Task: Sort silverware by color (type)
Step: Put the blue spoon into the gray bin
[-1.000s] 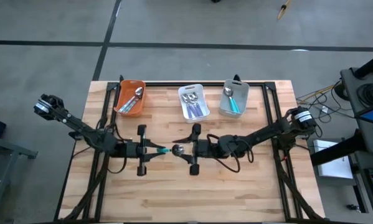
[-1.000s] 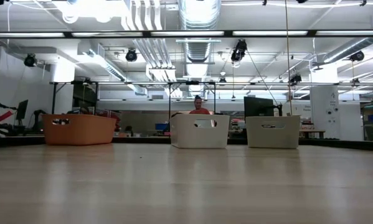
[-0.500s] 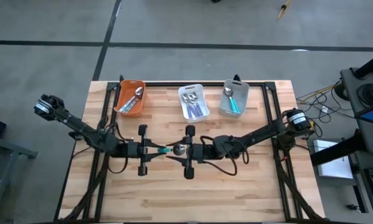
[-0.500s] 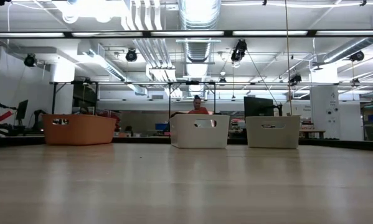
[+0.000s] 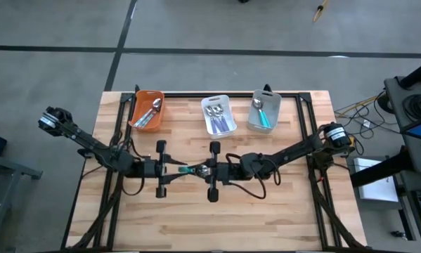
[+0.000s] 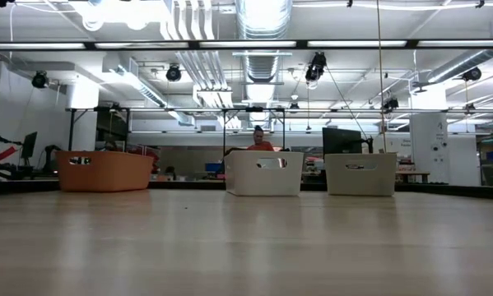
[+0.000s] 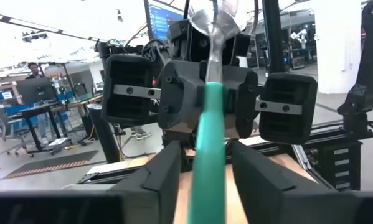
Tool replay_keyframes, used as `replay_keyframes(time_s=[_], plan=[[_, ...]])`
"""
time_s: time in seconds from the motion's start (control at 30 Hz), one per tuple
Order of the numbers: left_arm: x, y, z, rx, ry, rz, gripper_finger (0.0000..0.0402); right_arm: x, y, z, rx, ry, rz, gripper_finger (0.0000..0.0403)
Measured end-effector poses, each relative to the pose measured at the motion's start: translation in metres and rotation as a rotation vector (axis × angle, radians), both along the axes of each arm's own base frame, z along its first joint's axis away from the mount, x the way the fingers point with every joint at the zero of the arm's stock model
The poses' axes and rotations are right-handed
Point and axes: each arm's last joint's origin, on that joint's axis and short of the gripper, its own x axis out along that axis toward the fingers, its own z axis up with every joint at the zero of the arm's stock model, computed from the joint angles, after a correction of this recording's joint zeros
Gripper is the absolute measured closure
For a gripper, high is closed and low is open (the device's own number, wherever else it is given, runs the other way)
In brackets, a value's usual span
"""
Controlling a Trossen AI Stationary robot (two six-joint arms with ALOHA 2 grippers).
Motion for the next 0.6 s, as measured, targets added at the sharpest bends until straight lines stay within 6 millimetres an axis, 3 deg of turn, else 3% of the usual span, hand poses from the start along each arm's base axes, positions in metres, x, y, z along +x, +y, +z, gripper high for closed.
replay_keyframes(time_s=[0.17, 0.33, 0.47, 0.6], plan=[[-0.002, 0.001, 0.001, 0.017, 0.007, 0.012, 0.0231, -0.003, -0.006, 0.007, 0.009, 0.058, -0.087, 0.0372], [-0.007, 0.007, 0.001, 0.077, 0.059, 0.115, 0.0189, -0.007, -0.021, 0.025, 0.057, 0.278, -0.278, 0.0372], [-0.013, 0.013, 0.002, 0.107, 0.099, 0.186, 0.0173, -0.01, -0.049, 0.045, 0.18, 0.515, -0.436, 0.0372], [-0.02, 0.019, 0.007, 0.128, 0.104, 0.267, 0.0171, -0.017, -0.09, 0.06, 0.326, 0.7, -0.584, 0.0372]])
